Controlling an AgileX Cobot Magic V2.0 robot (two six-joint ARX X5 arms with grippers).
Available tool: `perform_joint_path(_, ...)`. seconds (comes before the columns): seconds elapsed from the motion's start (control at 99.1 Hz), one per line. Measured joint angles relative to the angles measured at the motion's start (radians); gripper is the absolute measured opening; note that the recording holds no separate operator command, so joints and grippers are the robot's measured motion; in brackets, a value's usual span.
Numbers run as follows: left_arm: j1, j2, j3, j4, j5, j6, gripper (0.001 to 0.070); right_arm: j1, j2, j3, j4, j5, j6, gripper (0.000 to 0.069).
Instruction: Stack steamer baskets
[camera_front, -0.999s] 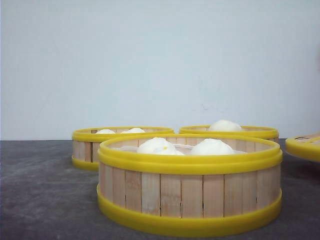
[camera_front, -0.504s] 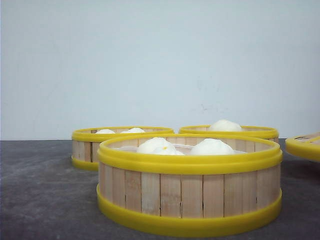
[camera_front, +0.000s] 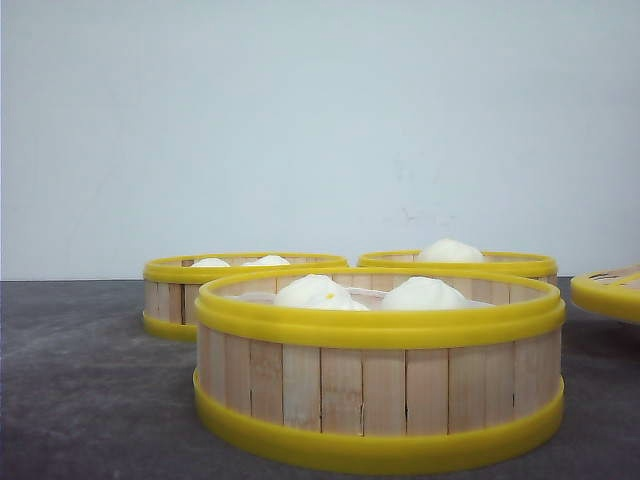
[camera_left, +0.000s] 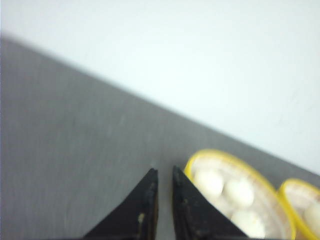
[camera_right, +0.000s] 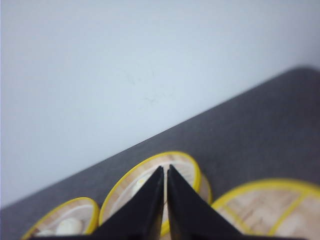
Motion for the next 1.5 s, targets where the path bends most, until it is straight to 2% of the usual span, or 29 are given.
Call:
perform_joint_path(0.071,-0.004,0.093,0.086,-0.029,0.0,0.048,0.0034,0.002,0.109,0.125,-0.077,0.0,-0.101,0.0007)
perform_joint_path(0.131,-0.016,0.166,0.137,-0.035,0.0,0.083,0.0103,0.005,0.196,0.224,-0.151,0.0,-0.19,0.0033)
perform_joint_path(0.171,-0.026,0.202,0.156,-0.035,0.0,0.103,0.0187,0.008,0.246,0.281,-0.194,0.0,-0.239,0.0093)
perform_joint_path(0.252,-0.045,0.266,0.166,-0.02,0.0,0.137,0.0339,0.018,0.324,0.355,-0.234,0.0,-0.296,0.0275)
perform_joint_path(0.293,-0.057,0.293,0.166,-0.014,0.0,0.15,0.0376,0.03,0.349,0.37,-0.234,0.0,-0.313,0.0353)
perform_joint_path(0.363,-0.081,0.353,0.166,0.008,0.0,0.171,0.0405,0.046,0.371,0.371,-0.237,0.0,-0.325,0.0407)
perform_joint_path(0.575,-0.149,0.605,0.211,0.036,0.001,0.193,0.0415,0.08,0.394,0.371,-0.227,-0.001,-0.34,0.0433)
perform_joint_path(0.807,-0.193,0.958,0.431,-0.023,0.047,0.193,0.0414,0.102,0.425,0.371,-0.222,-0.001,-0.34,0.0434)
perform_joint_path(1.039,-0.206,1.265,0.676,-0.151,0.052,0.188,0.0324,0.128,0.454,0.371,-0.219,0.0,-0.34,0.0434)
perform_joint_path(1.271,-0.206,1.486,0.852,-0.265,0.052,0.188,0.0315,0.158,0.483,0.371,-0.223,-0.001,-0.34,0.0434)
perform_joint_path(1.503,-0.206,1.572,0.89,-0.267,0.049,0.183,0.0315,0.19,0.521,0.371,-0.223,-0.001,-0.34,0.0434)
